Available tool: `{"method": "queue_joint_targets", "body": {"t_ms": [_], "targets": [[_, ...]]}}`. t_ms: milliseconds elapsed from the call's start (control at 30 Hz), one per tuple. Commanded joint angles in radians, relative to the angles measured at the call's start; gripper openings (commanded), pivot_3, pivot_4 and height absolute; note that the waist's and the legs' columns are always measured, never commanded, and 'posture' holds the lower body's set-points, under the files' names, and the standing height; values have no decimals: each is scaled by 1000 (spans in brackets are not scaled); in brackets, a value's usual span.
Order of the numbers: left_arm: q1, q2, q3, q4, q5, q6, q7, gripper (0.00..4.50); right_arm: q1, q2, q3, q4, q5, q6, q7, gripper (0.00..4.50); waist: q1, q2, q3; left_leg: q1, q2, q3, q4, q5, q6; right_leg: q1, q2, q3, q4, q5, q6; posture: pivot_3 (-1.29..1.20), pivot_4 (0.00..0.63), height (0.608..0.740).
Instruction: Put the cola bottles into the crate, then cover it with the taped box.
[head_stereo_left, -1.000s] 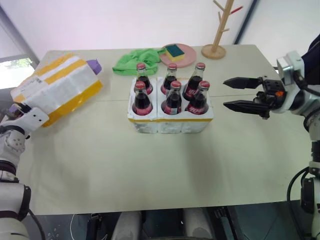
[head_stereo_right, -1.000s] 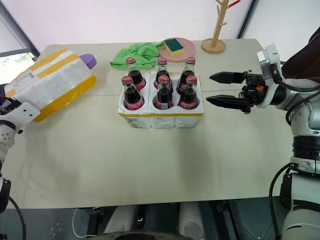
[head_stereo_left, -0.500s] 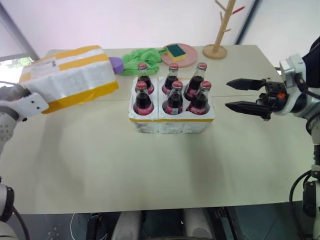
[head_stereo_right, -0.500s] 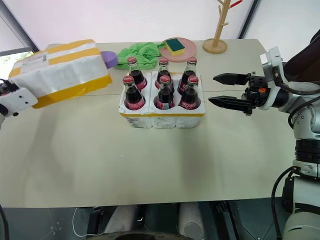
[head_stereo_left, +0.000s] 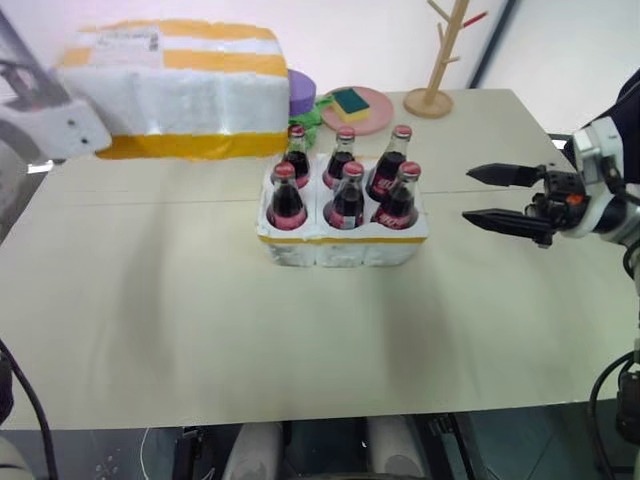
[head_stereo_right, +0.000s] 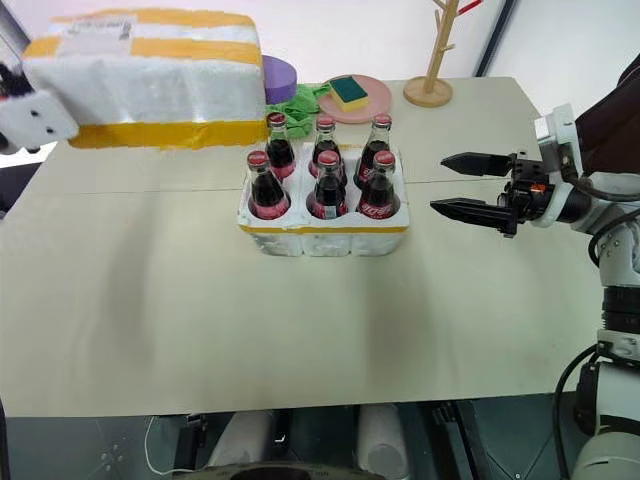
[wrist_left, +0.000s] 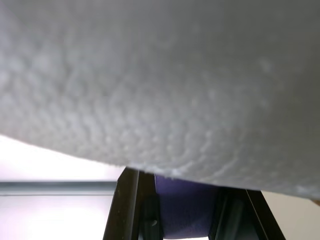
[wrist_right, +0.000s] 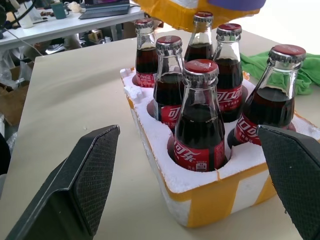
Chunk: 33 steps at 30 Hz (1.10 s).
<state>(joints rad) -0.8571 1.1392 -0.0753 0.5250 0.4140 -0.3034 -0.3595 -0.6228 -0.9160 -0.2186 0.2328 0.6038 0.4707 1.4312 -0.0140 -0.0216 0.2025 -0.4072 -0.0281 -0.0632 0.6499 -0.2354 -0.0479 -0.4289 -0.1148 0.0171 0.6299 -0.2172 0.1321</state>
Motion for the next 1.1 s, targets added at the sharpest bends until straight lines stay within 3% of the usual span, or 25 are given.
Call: {"method": "queue_joint_targets", "body": {"t_ms": [33, 200, 500, 767, 1100], "targets": [[-69, -19, 26, -85, 2, 64, -23, 438, 0, -13, -43, -7, 16, -19, 2, 4500, 2, 0, 0, 0, 0, 0, 0, 0, 0, 0, 0, 0, 0, 0, 0, 0, 150, 740], [-73, -14, 22, -27, 45, 86, -8, 438, 6, -15, -52, -9, 22, -19, 1, 4500, 1, 0, 0, 0, 0, 0, 1, 0, 0, 1, 0, 0, 0, 0, 0, 0, 150, 740], [73, 37, 98, 89, -6, 70, 37, 438, -11, -18, -54, -1, 18, -13, 3, 4500, -13, 0, 0, 1, 2, 0, 0, 0, 0, 0, 2, 0, 0, 0, 0, 0, 150, 740], [-49, -5, 99, -8, -43, 115, -10, 438, -13, -18, -52, -11, 20, -8, 6, 4500, 4, -1, 0, 0, 1, 0, 2, 0, 0, 1, 2, 0, 0, 0, 0, 0, 150, 740], [-124, -180, 51, -320, -116, 289, -176, 438, 29, -45, -96, -80, 79, 54, 4, 4500, -5, -1, 0, 0, 1, 0, 2, 0, 0, 1, 2, 1, 0, 0, 0, 0, 150, 740]]}}
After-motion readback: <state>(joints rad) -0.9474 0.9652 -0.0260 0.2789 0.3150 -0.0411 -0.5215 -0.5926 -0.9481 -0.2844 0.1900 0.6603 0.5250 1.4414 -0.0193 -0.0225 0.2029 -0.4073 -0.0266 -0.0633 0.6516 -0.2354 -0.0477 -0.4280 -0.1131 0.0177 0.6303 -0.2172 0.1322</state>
